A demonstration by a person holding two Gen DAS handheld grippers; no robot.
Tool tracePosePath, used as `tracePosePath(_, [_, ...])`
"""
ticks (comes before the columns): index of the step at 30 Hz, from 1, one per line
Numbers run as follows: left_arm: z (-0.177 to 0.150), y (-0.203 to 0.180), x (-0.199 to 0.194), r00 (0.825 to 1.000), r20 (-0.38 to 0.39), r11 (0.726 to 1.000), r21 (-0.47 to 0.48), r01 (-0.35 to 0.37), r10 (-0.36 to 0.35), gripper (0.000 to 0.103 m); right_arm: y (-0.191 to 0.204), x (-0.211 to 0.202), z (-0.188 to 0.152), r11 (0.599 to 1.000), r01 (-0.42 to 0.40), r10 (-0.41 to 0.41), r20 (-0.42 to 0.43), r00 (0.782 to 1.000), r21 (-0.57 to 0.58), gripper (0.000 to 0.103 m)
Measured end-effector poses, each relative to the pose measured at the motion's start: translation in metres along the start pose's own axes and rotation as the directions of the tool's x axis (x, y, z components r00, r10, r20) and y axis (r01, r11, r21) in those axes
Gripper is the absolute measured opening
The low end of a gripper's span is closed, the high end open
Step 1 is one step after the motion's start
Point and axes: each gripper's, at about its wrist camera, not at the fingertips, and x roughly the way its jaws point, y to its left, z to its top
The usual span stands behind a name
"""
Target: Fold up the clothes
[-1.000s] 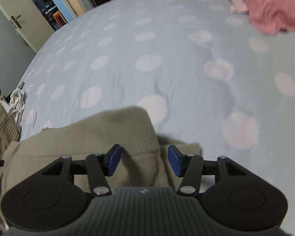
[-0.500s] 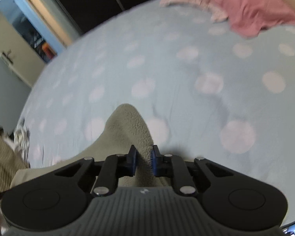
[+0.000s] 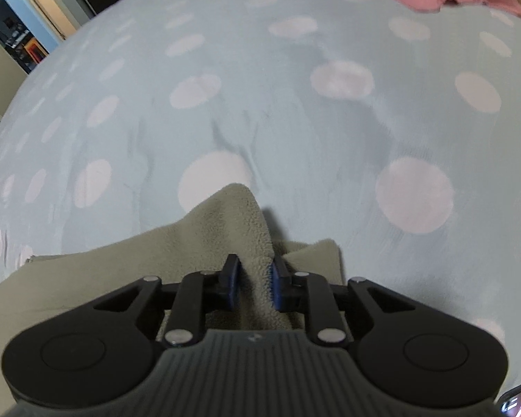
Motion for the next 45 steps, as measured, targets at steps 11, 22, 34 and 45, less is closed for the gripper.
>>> tracePosePath(11, [0.001,0.032,-0.038,0.999,0.036,0.994,-0.100,0.035,-0.031,0.053,-0.010,-0.038,-0.006,0.997,-0.040,0.043,0.036,0.998,-0.068,0.057])
tracePosePath(22, [-0.030,0.057,-0.023,0.968,-0.055,0.943,-0.248,0.224,-0.244,0.066,-0.054,-0.049,-0.030,0.971,-0.198,0.174,-0.174,0.969,-0.132,0.074])
tracePosePath(34, [-0.043,0.089,0.025,0.906,-0.095,0.833,-0.443,0.333,-0.413,0.087,-0.068,-0.012,-0.037,0.965,-0.258,0.236,-0.282,0.930,-0.045,0.084])
tracePosePath(45, [-0.047,0.088,0.033,0.888,-0.044,0.796,-0.466,0.387,-0.458,0.077,-0.060,0.009,-0.036,0.951,-0.308,0.294,-0.261,0.919,-0.012,0.065])
